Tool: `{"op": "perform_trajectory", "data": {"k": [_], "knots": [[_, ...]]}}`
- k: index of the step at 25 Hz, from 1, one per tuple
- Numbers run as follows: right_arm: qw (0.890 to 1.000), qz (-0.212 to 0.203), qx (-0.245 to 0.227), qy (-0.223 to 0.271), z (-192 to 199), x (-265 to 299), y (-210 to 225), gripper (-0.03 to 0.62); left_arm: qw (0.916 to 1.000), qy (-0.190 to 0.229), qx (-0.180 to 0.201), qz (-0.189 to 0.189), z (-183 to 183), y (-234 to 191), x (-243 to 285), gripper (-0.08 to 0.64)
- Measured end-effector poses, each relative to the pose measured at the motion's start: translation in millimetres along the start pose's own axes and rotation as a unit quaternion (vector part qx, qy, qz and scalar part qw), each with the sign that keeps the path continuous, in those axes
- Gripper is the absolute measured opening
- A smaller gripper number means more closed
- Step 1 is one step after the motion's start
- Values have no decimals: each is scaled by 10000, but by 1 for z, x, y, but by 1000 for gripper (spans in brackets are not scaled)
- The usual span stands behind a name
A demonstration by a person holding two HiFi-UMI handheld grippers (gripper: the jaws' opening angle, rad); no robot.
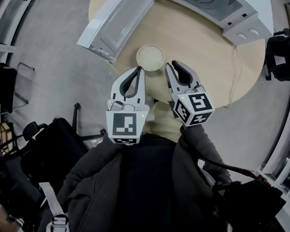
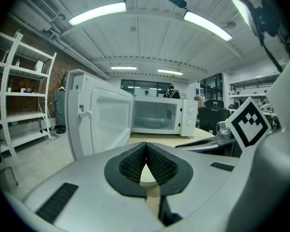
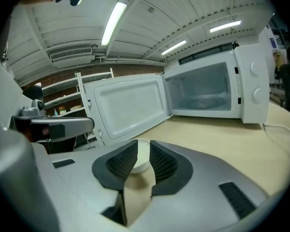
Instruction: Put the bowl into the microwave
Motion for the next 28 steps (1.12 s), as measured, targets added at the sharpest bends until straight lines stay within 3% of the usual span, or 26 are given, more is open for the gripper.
{"op": "perform_trajectory", "data": {"k": [11, 28], "knots": [[9997, 4, 53, -243, 22, 45, 21, 64, 9984, -85, -159, -529, 39, -28, 22, 9], [9965, -319, 534, -551, 18, 65, 26, 48, 9971, -122, -324, -681, 37, -40, 34, 9]]}}
Point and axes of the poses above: the fingertips, and each gripper's own axes: x forward along the fingers, y to its right, z out of its underside, the point moved 5 cm from there along -x, backward along the fingers, and after that the axes turned 3 degrees about -y, right-handed, at the moved point
